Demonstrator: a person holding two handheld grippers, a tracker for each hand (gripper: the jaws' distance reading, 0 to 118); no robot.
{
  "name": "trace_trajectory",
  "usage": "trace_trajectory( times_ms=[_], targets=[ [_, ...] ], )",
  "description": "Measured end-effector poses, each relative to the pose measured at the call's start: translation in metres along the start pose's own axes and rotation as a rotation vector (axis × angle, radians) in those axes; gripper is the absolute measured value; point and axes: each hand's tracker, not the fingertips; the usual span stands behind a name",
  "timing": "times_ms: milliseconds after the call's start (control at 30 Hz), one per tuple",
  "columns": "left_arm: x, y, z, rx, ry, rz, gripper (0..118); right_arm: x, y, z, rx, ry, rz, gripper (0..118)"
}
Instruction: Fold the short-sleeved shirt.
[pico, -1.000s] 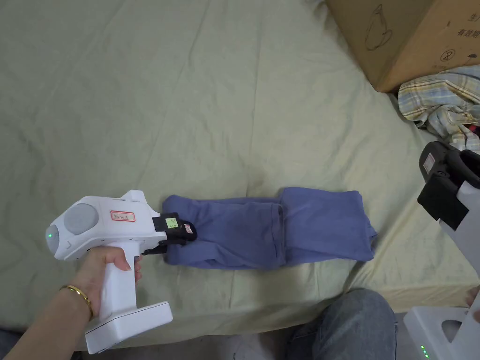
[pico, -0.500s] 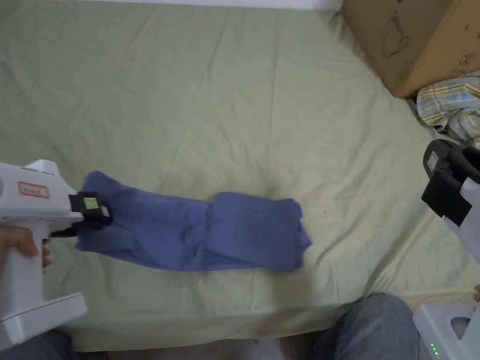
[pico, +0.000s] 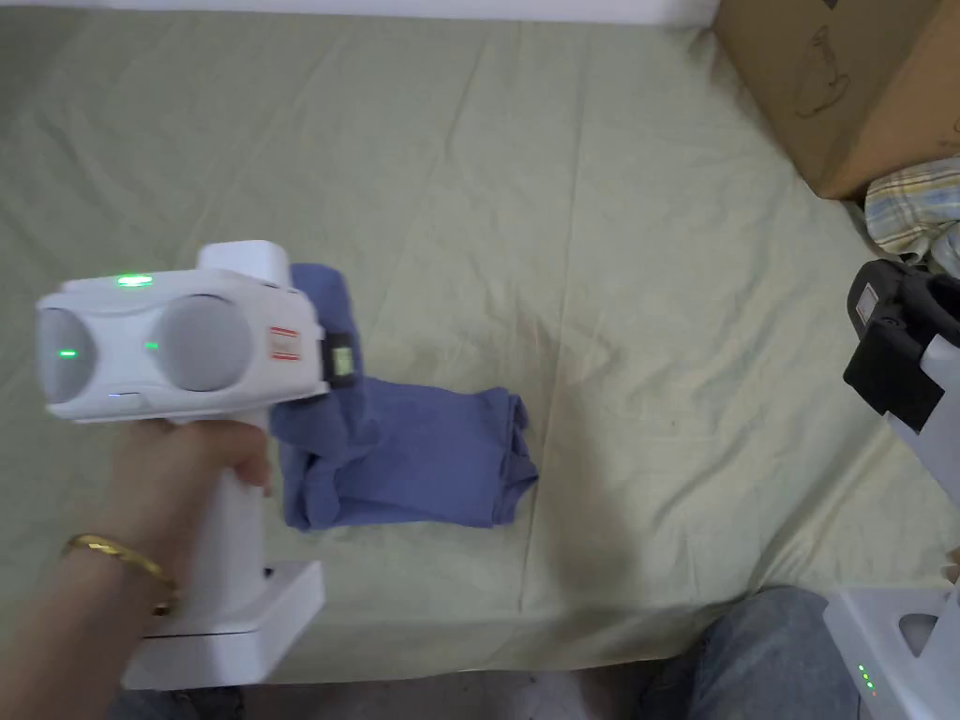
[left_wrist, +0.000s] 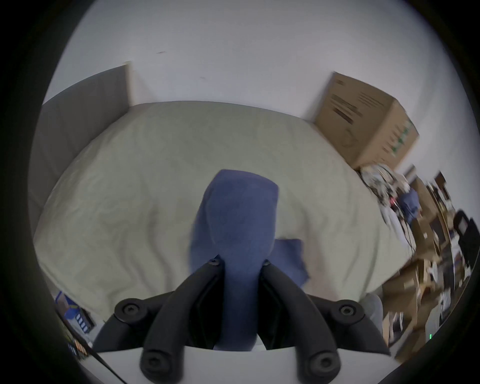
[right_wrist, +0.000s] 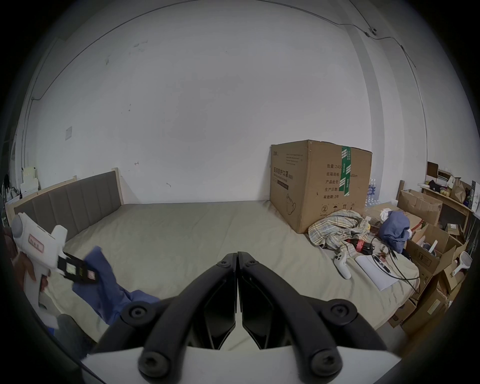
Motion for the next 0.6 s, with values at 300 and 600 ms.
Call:
trace_trajectory(
  times_ms=[300,600],
  targets=[
    [0.119,-0.033,-0.110,-0.185,-0.058,-0.179,20,0.034,-0.007,0.023,-0.011,-0.098,-0.026,0],
    [0.115,-0.039,-0.140,-0.289,-0.219,-0.109,75,0.054,-0.004,0.034,0.000,-0.175,-0.064,0]
  ],
)
